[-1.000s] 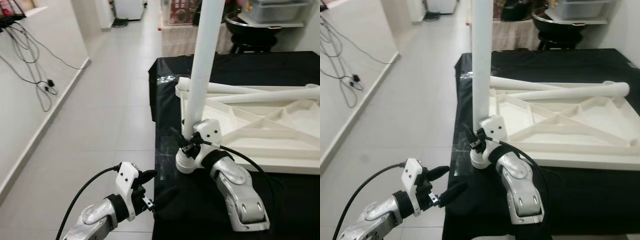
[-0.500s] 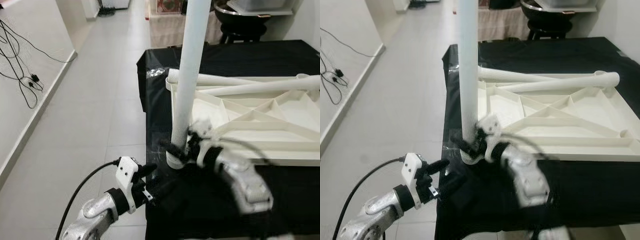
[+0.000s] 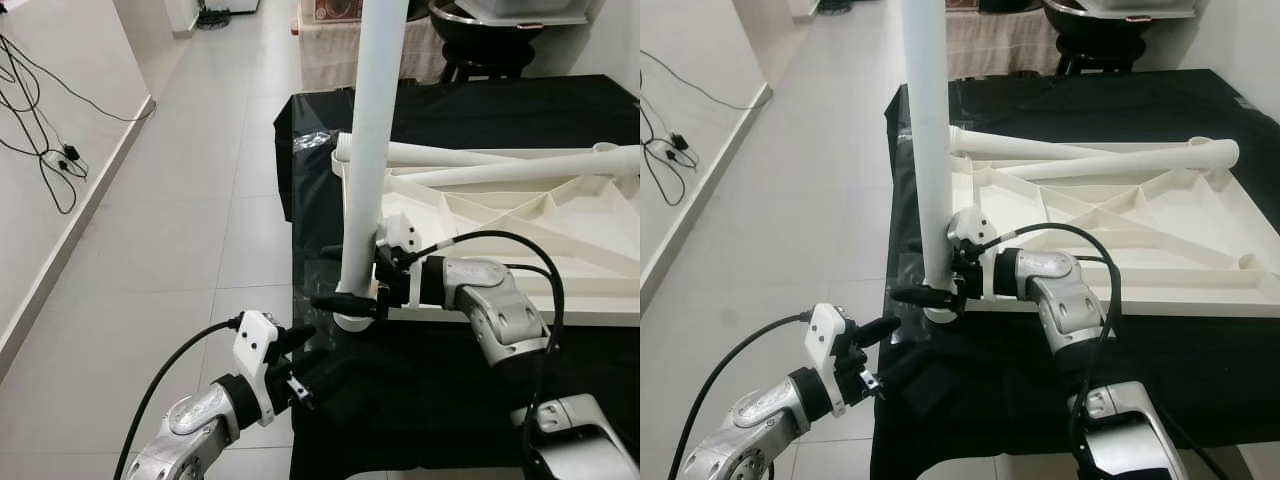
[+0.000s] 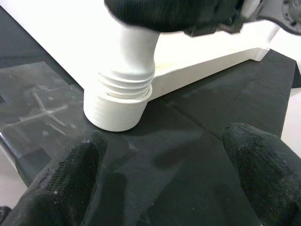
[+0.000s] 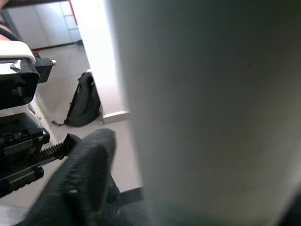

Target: Building children table

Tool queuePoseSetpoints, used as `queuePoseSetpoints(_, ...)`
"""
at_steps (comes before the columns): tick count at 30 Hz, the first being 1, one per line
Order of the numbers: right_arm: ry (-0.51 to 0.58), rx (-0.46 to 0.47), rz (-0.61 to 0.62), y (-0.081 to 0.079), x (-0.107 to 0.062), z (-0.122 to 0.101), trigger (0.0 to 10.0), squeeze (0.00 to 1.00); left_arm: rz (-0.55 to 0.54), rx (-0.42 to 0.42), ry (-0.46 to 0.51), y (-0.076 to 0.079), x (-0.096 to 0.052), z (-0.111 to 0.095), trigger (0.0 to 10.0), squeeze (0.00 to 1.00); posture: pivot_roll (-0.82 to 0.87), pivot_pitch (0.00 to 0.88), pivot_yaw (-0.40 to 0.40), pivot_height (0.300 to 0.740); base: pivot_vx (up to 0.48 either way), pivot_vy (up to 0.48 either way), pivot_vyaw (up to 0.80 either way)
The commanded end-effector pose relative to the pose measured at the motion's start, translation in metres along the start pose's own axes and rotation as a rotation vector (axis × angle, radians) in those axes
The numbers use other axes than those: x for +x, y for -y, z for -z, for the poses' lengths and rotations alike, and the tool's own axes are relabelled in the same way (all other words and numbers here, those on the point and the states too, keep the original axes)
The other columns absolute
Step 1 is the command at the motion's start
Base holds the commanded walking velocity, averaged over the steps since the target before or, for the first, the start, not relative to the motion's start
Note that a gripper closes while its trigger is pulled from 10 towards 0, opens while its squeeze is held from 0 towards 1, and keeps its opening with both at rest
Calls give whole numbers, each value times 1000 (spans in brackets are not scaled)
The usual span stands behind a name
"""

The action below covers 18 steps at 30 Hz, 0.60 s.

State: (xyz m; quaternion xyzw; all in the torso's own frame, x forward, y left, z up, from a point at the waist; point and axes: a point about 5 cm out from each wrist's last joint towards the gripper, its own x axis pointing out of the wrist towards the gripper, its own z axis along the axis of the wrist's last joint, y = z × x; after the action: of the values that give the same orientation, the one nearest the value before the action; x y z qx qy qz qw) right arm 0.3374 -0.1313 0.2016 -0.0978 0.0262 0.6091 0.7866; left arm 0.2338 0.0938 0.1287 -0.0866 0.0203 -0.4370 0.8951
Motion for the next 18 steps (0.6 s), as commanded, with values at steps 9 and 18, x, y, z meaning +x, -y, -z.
queuePoseSetpoints(9,9,-13,-21,-3,-6,7,0,0,3,-16,-10,2,-3,4,10000,0,-78,157,32,740,0,0,0)
queuePoseSetpoints(18,5,86,827,-16,-11,43,0,0,5,-24,-8,2,-7,3,10000,0,-112,176,32,740,0,0,0)
